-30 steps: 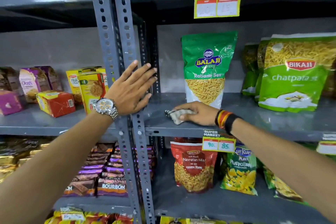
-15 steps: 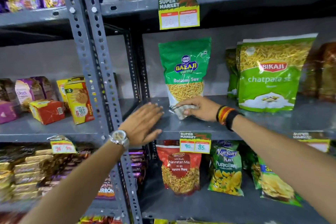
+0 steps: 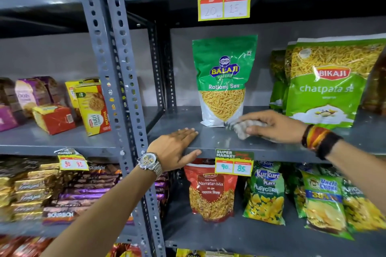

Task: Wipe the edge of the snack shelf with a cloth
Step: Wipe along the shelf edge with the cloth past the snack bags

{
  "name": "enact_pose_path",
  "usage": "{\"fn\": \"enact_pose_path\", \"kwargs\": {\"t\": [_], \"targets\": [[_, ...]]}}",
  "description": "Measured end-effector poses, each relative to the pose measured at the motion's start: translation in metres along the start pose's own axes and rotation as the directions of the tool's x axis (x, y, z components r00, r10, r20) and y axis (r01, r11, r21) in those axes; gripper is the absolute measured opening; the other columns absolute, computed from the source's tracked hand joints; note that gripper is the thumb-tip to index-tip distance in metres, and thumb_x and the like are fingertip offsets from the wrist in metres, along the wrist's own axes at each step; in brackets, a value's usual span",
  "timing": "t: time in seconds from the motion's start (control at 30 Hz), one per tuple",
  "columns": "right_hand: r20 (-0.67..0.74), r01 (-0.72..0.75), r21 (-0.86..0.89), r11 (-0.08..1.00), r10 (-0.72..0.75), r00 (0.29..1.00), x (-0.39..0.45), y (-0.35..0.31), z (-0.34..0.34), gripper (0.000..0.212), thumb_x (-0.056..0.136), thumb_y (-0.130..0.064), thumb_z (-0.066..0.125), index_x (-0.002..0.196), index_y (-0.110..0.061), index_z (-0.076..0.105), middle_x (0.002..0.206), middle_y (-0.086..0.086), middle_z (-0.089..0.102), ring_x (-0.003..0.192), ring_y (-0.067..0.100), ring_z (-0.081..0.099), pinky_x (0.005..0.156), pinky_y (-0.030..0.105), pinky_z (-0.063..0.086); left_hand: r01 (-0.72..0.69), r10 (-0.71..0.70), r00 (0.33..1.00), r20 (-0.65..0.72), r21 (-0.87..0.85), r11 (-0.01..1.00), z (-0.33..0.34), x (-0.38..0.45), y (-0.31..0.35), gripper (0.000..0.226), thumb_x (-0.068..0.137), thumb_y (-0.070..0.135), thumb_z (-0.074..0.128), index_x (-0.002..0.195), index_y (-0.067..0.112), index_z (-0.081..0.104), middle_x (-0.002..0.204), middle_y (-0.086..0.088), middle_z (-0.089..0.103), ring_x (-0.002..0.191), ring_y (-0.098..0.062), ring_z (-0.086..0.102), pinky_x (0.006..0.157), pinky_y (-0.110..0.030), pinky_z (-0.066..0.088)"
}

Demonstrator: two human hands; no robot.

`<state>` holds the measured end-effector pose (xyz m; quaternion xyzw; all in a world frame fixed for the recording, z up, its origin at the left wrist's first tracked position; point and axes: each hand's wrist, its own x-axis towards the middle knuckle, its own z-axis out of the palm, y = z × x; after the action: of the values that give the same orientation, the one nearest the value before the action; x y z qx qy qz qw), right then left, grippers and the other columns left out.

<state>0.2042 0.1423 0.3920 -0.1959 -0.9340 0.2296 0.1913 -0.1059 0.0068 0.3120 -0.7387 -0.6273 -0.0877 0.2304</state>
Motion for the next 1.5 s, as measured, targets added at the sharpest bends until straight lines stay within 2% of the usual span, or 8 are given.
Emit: {"fn": "enact_pose_path", "kwargs": {"t": [0.23,0.33,0.47,0.83,1.0,1.13,1.27,1.5], "targets": [[-0.045,-0.087,-0.144,0.986,0.081,0.996,0.014,0.013,0.042,0.030,0.092,-0.043,0.059,0.122,-0.048,0.060,0.119,-0.012,0.070,0.110,0.012,0.064,0.098,0.040,0.050,0.009,-0.009,1.000,-0.009,-0.010,1.000,0.001,-0.001,0.002,0.087,0.095,0.074,0.010,0.154,0.016,0.037,0.157,-0.005,0.043,0.143,-0.020,0.042,0.116,-0.035,0.035],[0.138,-0.018,-0.043,0.999,0.024,0.990,-0.004,-0.007,0.022,0.032,0.094,-0.030,0.062,0.126,-0.033,0.063,0.117,-0.015,0.070,0.107,-0.001,0.063,0.095,0.020,0.048,0.012,-0.013,1.000,-0.024,-0.016,1.000,0.001,-0.002,0.001,0.084,0.096,0.073,0.014,0.152,0.016,0.041,0.155,-0.005,0.046,0.141,-0.021,0.046,0.114,-0.035,0.038],[-0.069,-0.049,-0.025,0.998,0.048,0.996,0.014,0.003,-0.007,0.034,0.095,-0.023,0.061,0.128,-0.030,0.061,0.126,-0.011,0.064,0.109,-0.002,0.057,0.088,0.001,0.040,0.019,-0.019,1.000,-0.024,-0.018,1.000,0.002,-0.002,0.000,0.084,0.096,0.074,0.015,0.152,0.017,0.042,0.154,-0.004,0.047,0.140,-0.020,0.046,0.112,-0.036,0.040],[-0.185,-0.128,-0.316,0.940,0.071,0.980,0.059,0.018,0.046,0.037,0.094,-0.035,0.056,0.131,-0.030,0.059,0.121,-0.001,0.060,0.119,0.023,0.050,0.102,0.044,0.041,0.001,-0.001,1.000,-0.023,-0.017,1.000,-0.002,-0.002,0.003,0.084,0.097,0.073,0.014,0.151,0.015,0.043,0.152,-0.005,0.050,0.138,-0.022,0.050,0.109,-0.038,0.044],[-0.118,-0.163,-0.446,0.880,0.123,0.985,0.062,0.004,0.049,0.039,0.097,-0.035,0.051,0.135,-0.027,0.054,0.128,0.002,0.057,0.124,0.029,0.047,0.103,0.045,0.039,0.016,-0.016,1.000,-0.017,-0.013,1.000,-0.001,-0.002,0.003,0.084,0.097,0.073,0.014,0.151,0.017,0.043,0.152,-0.004,0.050,0.138,-0.021,0.049,0.110,-0.038,0.044],[0.150,-0.145,-0.230,0.962,0.183,0.972,0.046,-0.018,0.009,0.040,0.096,-0.034,0.058,0.134,-0.025,0.057,0.130,-0.008,0.057,0.121,0.013,0.051,0.106,0.032,0.036,0.019,-0.019,1.000,-0.019,-0.010,1.000,-0.002,-0.003,0.005,0.080,0.098,0.071,0.018,0.151,0.017,0.042,0.153,-0.004,0.049,0.139,-0.021,0.048,0.111,-0.037,0.043],[-0.098,-0.188,-0.167,0.968,0.173,0.980,0.038,-0.011,-0.004,0.037,0.095,-0.034,0.059,0.132,-0.027,0.060,0.131,-0.004,0.062,0.119,0.016,0.057,0.101,0.031,0.043,0.029,-0.029,0.999,-0.013,-0.015,0.999,-0.003,-0.003,0.004,0.081,0.097,0.072,0.017,0.152,0.017,0.042,0.154,-0.003,0.048,0.140,-0.020,0.047,0.112,-0.039,0.045],[-0.082,-0.209,-0.347,0.914,0.193,0.978,0.049,0.008,0.037,0.046,0.089,-0.051,0.059,0.132,-0.036,0.055,0.133,0.002,0.055,0.128,0.027,0.047,0.108,0.049,0.037,0.027,-0.028,1.000,-0.012,-0.021,0.999,-0.002,-0.001,0.004,0.083,0.096,0.073,0.015,0.152,0.017,0.041,0.154,-0.004,0.048,0.140,-0.021,0.047,0.112,-0.039,0.044]]}}
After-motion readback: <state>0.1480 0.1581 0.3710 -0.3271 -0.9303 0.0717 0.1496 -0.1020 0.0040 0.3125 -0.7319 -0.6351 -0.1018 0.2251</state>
